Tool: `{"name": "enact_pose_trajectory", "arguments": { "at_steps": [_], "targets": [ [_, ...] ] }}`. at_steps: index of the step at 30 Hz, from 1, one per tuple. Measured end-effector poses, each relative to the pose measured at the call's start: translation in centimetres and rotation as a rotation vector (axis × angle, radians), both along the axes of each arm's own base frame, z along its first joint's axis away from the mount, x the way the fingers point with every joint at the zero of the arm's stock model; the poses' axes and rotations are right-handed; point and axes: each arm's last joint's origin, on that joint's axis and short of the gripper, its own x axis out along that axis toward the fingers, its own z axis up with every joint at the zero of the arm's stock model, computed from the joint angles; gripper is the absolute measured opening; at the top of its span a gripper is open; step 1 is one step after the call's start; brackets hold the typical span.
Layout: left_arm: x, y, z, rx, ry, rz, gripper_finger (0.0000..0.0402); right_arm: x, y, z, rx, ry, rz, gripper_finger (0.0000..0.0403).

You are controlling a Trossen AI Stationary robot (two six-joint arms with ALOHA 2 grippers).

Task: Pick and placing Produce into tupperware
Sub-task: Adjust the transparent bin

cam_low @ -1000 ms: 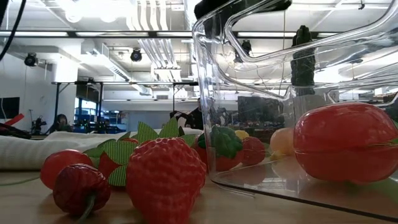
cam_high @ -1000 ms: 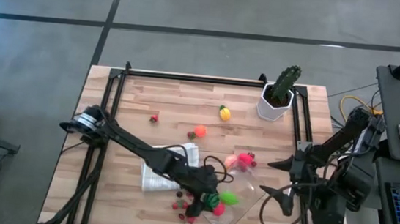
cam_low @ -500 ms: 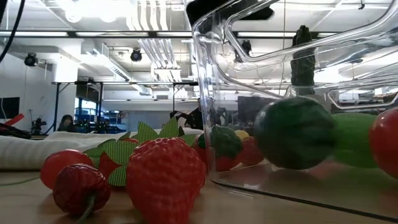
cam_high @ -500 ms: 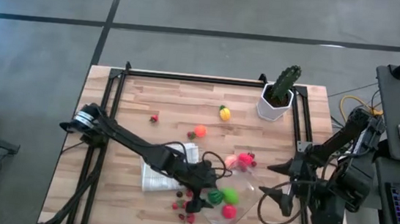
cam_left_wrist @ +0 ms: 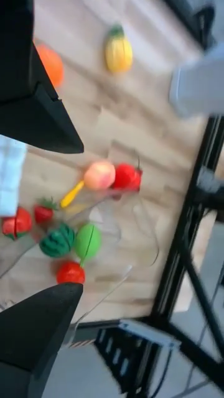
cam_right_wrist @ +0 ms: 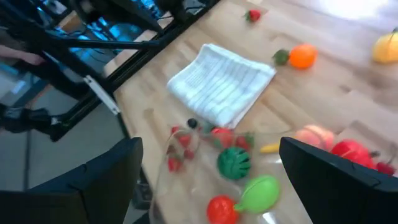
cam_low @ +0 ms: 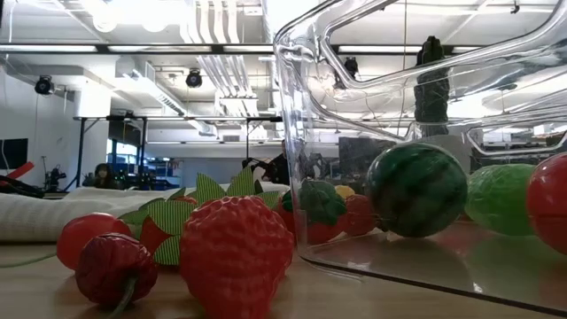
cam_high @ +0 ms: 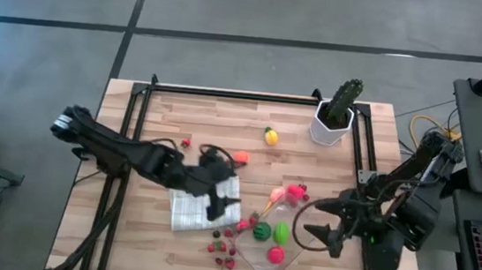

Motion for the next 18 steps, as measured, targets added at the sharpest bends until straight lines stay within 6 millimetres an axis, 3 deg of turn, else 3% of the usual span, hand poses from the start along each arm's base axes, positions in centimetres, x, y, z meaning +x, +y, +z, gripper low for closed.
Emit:
{"name": "enact_pose_trajectory", "arguments": {
  "at_steps": [3,9,18],
  "targets": [
    [-1.8,0.7,0.8,0.001,0.012,0.034,0.0341,0.7,-1.4,-0.3,0.004,0.071,-0.05,0.037],
    [-3.9,1.7,0.7,0.072,0.078,0.086,0.0341,0.8,-6.5,-2.9,0.018,0.496,-0.347,0.037],
    [-5.3,2.5,-2.7,0.074,0.184,0.127,0.0341,2.2,-11.3,-6.1,0.131,0.606,-0.488,0.037]
  ]
}}
